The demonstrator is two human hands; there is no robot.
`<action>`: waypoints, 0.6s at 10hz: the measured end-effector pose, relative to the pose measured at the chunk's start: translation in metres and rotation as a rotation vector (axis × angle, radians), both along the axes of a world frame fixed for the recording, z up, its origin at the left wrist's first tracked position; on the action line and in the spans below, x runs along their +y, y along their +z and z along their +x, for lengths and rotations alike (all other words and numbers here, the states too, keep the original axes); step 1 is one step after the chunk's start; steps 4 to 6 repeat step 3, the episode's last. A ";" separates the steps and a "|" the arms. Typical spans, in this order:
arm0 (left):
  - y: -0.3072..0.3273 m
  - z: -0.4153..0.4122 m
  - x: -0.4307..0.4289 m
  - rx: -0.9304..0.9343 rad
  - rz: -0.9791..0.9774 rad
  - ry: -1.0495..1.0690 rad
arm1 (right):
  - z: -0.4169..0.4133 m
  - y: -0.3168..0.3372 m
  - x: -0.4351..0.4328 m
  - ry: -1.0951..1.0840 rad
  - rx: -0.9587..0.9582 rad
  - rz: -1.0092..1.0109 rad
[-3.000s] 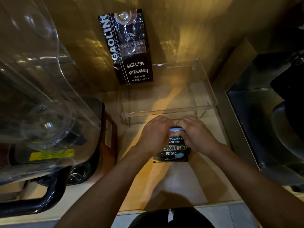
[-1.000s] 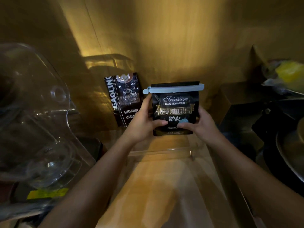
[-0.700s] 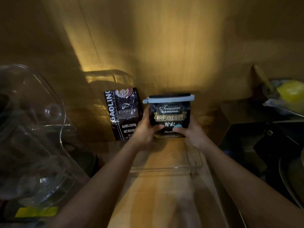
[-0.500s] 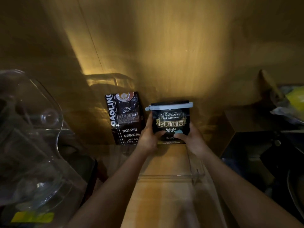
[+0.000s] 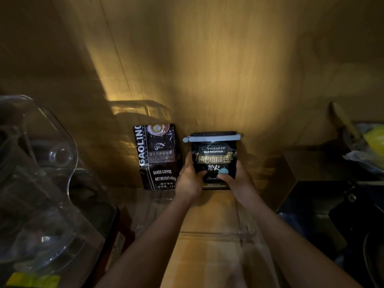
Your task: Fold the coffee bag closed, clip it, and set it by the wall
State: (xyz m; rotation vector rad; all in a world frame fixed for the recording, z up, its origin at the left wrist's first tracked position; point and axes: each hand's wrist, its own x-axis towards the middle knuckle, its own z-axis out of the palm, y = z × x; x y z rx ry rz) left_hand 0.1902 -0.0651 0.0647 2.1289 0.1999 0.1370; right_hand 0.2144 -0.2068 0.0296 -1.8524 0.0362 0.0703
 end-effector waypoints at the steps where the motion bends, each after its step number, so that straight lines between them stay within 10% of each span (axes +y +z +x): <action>1: 0.013 -0.008 -0.005 0.000 0.035 0.093 | -0.005 0.008 0.003 -0.056 0.000 -0.211; 3: 0.054 -0.035 0.002 -0.369 0.224 0.174 | -0.024 0.043 -0.005 -0.113 -0.242 -0.489; 6: 0.054 -0.035 0.002 -0.369 0.224 0.174 | -0.024 0.043 -0.005 -0.113 -0.242 -0.489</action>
